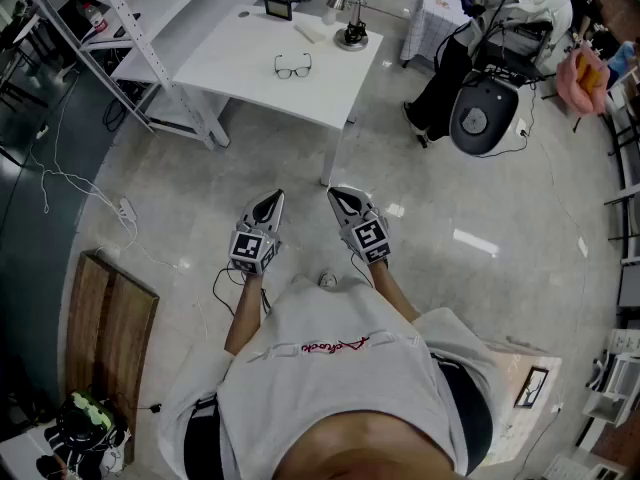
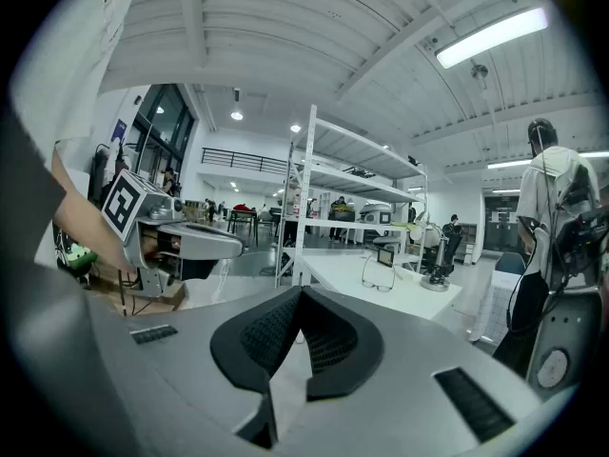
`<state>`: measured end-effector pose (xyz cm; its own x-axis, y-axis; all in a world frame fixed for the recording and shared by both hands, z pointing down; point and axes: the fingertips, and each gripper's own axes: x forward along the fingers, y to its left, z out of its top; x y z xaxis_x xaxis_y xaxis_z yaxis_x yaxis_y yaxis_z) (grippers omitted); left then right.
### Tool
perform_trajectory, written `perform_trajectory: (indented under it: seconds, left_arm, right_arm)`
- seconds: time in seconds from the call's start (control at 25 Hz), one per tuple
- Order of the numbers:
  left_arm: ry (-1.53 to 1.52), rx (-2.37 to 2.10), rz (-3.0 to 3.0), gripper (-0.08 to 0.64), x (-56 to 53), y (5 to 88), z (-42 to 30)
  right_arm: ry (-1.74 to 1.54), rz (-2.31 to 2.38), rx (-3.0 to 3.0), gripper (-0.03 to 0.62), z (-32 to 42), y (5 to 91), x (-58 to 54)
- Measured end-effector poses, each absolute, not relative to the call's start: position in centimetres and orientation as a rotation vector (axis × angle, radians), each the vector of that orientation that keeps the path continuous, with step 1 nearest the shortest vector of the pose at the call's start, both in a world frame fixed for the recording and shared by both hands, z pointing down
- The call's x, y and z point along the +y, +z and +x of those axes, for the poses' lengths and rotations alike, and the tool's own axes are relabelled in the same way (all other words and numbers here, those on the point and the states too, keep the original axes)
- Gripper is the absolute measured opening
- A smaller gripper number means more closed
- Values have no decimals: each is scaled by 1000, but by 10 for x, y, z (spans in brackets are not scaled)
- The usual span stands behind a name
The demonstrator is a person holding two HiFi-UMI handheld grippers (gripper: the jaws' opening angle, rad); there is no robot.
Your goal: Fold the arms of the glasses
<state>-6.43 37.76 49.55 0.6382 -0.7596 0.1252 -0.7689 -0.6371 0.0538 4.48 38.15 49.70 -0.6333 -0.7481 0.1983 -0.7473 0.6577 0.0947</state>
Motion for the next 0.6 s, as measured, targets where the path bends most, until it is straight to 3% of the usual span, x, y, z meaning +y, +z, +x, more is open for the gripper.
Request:
perform_trajectory:
  seconds: [0.6]
  left_arm:
    - [207,-1261,2717,21,395,509,-45]
  right_arm:
    - [35,1222,-2693,-6,62,501,396]
